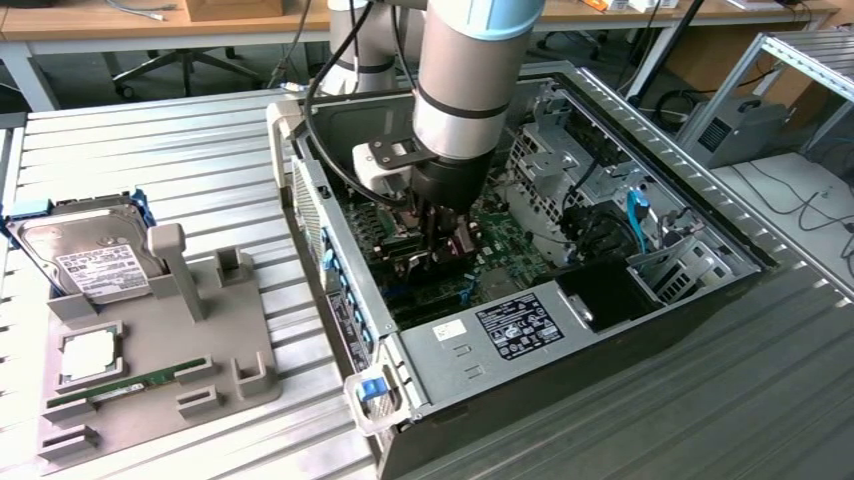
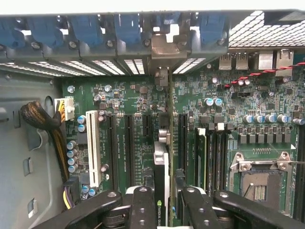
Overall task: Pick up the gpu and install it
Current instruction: 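Insert the gpu into the slot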
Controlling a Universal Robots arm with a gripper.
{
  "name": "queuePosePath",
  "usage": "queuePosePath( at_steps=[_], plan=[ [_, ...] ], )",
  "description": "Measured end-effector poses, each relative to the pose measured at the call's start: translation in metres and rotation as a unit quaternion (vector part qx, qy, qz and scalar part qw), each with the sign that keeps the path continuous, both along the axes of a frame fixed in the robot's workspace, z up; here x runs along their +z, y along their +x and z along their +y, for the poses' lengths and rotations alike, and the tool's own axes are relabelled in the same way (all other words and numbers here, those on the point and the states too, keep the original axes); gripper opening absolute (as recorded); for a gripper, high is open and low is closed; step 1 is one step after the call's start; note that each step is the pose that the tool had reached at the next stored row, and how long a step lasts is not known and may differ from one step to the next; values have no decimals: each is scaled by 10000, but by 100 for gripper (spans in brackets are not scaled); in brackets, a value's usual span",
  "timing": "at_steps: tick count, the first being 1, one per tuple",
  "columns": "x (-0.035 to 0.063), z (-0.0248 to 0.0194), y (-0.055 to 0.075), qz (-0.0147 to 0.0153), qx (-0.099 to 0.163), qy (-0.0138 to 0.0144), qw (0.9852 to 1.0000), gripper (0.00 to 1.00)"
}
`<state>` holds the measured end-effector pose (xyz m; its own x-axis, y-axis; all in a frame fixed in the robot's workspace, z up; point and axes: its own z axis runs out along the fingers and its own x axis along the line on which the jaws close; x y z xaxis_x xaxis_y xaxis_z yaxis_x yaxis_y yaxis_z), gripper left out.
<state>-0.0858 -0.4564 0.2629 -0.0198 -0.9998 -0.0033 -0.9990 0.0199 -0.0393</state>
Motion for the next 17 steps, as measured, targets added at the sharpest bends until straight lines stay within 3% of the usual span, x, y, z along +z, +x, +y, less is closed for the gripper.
queuePosePath(
  at_steps=[17],
  plan=[
    [26, -1, -5, -12, -1, 4, 10000, 26]
  ],
)
